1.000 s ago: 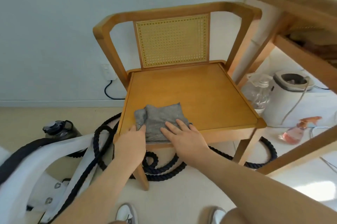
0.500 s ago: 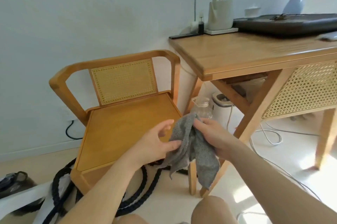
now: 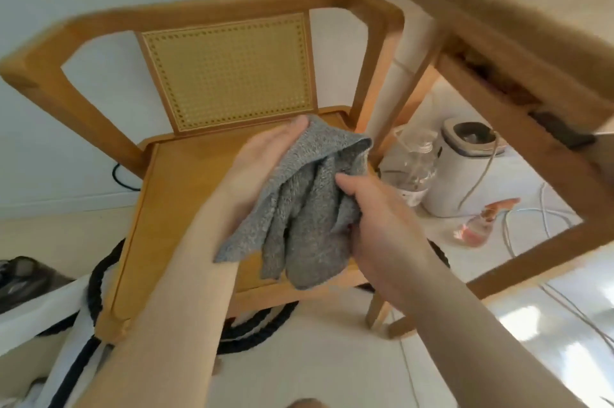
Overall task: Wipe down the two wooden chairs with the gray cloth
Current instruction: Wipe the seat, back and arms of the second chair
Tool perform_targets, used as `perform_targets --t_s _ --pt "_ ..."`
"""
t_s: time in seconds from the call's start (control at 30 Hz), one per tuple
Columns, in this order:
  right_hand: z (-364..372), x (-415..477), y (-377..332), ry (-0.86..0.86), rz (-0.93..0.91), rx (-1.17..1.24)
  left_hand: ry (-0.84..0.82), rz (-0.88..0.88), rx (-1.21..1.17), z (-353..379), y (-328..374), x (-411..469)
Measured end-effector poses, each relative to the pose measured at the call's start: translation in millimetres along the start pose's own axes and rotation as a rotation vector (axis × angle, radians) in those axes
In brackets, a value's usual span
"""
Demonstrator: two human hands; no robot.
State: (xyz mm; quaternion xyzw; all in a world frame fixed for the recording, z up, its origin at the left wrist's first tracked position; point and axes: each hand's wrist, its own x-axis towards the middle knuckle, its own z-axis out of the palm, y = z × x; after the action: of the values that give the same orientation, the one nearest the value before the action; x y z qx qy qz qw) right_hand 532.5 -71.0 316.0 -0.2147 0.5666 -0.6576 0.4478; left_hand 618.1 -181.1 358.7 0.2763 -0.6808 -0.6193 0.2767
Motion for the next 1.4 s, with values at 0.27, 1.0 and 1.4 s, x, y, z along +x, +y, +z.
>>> perform_targets --t_s 0.27,1.0,1.4 --pt "34.5 -45.5 -116.0 0.051 -0.166 -0.320 -0.081 -0.237 -0.296 -3.2 93.3 0.1" --pt "-122.8 -306.1 -320.1 1.110 0.148 0.174 -0.957 -0.448 0.026 219.0 292.0 -50.9" --pt "-287.3 -322.0 -347.2 1.306 0.169 -0.098 -0.866 -0.392 0.175 386.0 293.6 -11.8"
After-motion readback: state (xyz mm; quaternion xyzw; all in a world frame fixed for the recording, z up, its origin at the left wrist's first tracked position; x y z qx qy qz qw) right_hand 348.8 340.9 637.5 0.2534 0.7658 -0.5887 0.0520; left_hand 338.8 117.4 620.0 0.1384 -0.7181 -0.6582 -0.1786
